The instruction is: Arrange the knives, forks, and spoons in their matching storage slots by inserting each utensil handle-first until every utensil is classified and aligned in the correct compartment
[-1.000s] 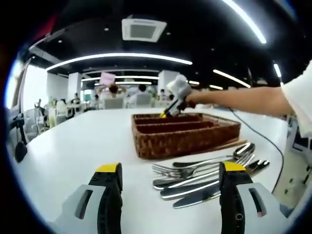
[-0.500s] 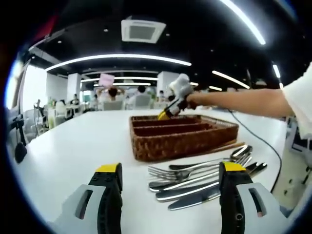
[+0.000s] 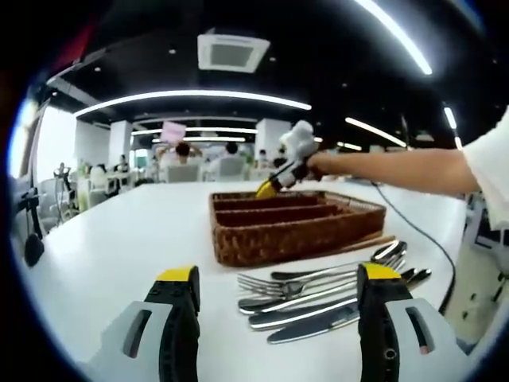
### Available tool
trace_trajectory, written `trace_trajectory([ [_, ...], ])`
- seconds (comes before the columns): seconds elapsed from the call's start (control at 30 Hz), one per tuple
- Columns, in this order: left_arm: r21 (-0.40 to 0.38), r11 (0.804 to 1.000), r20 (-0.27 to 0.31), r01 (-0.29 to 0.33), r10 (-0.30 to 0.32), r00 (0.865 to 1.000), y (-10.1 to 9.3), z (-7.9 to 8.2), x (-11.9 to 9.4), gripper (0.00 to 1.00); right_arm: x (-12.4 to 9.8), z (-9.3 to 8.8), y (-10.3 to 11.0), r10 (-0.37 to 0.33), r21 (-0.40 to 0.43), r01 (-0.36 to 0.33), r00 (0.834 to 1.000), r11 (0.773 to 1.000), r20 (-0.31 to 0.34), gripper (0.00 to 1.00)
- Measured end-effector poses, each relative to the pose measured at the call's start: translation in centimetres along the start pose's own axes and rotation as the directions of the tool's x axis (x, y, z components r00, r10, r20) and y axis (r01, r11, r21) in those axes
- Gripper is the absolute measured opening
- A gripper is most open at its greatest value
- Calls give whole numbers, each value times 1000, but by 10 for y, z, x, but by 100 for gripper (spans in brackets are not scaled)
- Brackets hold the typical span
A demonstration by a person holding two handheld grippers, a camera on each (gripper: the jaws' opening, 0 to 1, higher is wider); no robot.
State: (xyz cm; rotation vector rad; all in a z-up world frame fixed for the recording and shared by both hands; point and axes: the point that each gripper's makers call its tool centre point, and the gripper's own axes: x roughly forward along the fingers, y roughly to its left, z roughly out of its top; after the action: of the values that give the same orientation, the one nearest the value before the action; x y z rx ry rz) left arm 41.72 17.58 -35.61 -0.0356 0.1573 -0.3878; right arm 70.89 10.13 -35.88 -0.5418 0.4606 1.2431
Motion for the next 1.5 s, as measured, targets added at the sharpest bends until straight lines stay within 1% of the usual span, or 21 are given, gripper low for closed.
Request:
trace_trajectory([
  [0.17,0,1000,8,4,-4,1000,-3,3,-1,82,-7,1,5,-7,-16,7,1000,1000,13,28],
  [0.2,-1,1000,10,6,-6,1000,-3,4,-1,82,-9,2,7,-10,-35,11,1000,999,19,29],
  [0.27,-2,1000,11,6,-6,1000,-4,4,-1,82,-11,3,6,-22,-58,24,999,998,29,33],
  [0.33,-3,1000,12,7,-7,1000,-5,5,-1,82,-14,6,9,-24,-63,27,999,998,47,38],
  [0.5,-4,1000,17,17,-17,1000,-10,7,-1,82,-19,8,11,-34,-82,39,997,996,63,48],
  [0.57,-2,1000,18,19,-19,1000,-12,8,-1,82,-19,7,13,-32,-90,38,997,995,64,51],
  [0.63,0,1000,21,22,-22,1000,-13,10,-2,82,-22,8,14,-38,-116,46,997,992,74,53],
  [0.73,0,1000,23,22,-22,999,-14,11,-2,82,-24,10,17,-33,-106,43,996,993,87,58],
  [0.83,0,1000,22,25,-25,999,-16,11,-2,82,-26,8,18,-37,-103,46,996,994,87,64],
  [0.9,4,1000,26,31,-31,999,-19,13,-3,82,-30,6,20,-46,-108,56,994,993,97,67],
  [1.17,9,999,33,39,-39,999,-24,17,-5,82,-37,5,26,-39,-101,51,992,994,116,77],
  [1.33,8,999,36,39,-39,999,-27,19,-7,83,-41,5,33,-30,-74,40,991,996,132,91],
  [1.43,6,999,37,40,-40,998,-28,20,-8,83,-44,4,40,-21,-65,30,990,997,140,92],
  [1.5,7,999,39,41,-41,998,-29,20,-9,83,-44,3,44,-14,-59,23,989,998,145,95],
])
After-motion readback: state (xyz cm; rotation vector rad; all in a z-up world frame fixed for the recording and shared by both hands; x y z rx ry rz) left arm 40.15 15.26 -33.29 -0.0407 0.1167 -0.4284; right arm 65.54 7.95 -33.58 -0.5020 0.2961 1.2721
